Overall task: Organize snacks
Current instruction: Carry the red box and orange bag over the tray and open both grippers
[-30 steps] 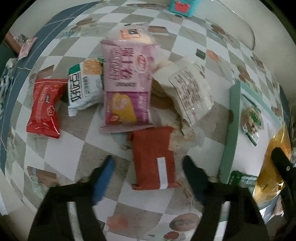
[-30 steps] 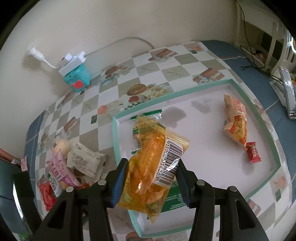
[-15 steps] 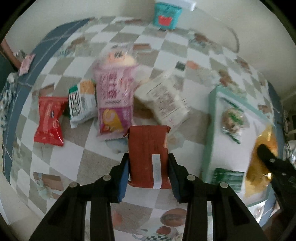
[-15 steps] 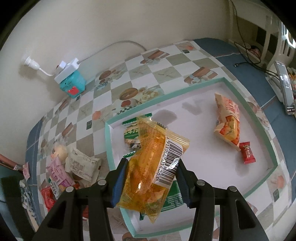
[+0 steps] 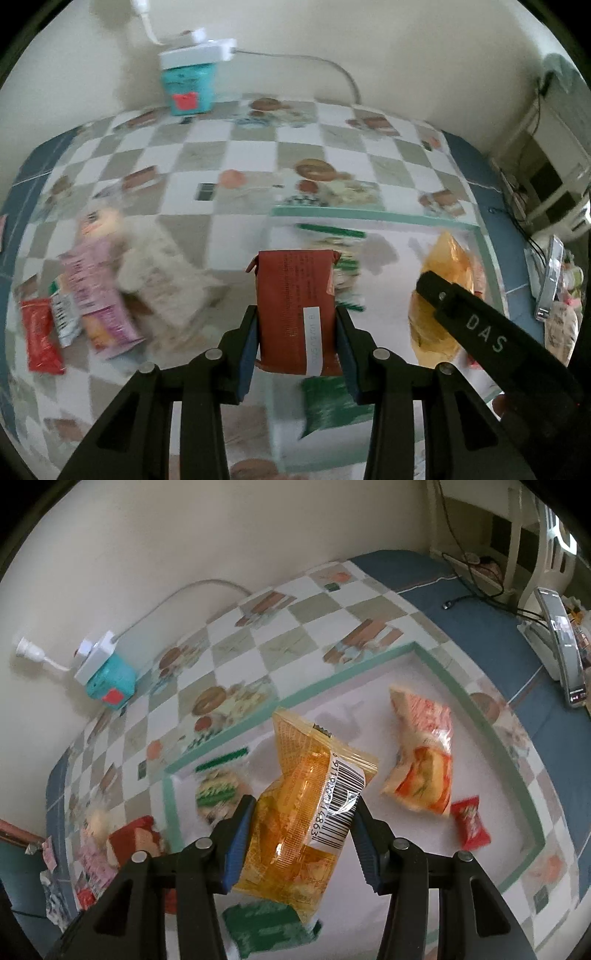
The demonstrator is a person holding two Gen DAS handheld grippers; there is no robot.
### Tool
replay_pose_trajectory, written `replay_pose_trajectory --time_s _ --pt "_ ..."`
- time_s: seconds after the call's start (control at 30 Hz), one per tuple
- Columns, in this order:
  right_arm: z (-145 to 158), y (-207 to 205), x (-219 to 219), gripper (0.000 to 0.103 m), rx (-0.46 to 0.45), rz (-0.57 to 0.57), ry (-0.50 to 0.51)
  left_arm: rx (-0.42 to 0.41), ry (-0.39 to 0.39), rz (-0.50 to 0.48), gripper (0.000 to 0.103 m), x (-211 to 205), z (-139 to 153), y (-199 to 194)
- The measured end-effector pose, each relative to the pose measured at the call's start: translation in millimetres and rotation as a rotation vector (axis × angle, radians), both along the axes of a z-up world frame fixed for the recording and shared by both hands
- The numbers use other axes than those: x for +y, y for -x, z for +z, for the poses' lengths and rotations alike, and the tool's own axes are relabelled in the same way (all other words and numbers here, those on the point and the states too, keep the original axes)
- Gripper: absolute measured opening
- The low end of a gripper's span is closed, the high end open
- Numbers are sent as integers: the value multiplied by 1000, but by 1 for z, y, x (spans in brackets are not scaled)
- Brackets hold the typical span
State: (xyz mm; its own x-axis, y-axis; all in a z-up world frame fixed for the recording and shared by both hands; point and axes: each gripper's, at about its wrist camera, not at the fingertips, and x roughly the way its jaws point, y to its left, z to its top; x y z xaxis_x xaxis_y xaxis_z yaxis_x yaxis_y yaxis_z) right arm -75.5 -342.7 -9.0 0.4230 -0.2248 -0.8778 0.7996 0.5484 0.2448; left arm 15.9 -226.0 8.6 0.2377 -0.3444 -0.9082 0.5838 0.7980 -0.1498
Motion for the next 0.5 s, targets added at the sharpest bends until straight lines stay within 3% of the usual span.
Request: replay_pose_trajectory --time_s 0.5 --pt "-9 -4 -35 54 19 -30 13 42 -28 -56 41 -42 -27 -2"
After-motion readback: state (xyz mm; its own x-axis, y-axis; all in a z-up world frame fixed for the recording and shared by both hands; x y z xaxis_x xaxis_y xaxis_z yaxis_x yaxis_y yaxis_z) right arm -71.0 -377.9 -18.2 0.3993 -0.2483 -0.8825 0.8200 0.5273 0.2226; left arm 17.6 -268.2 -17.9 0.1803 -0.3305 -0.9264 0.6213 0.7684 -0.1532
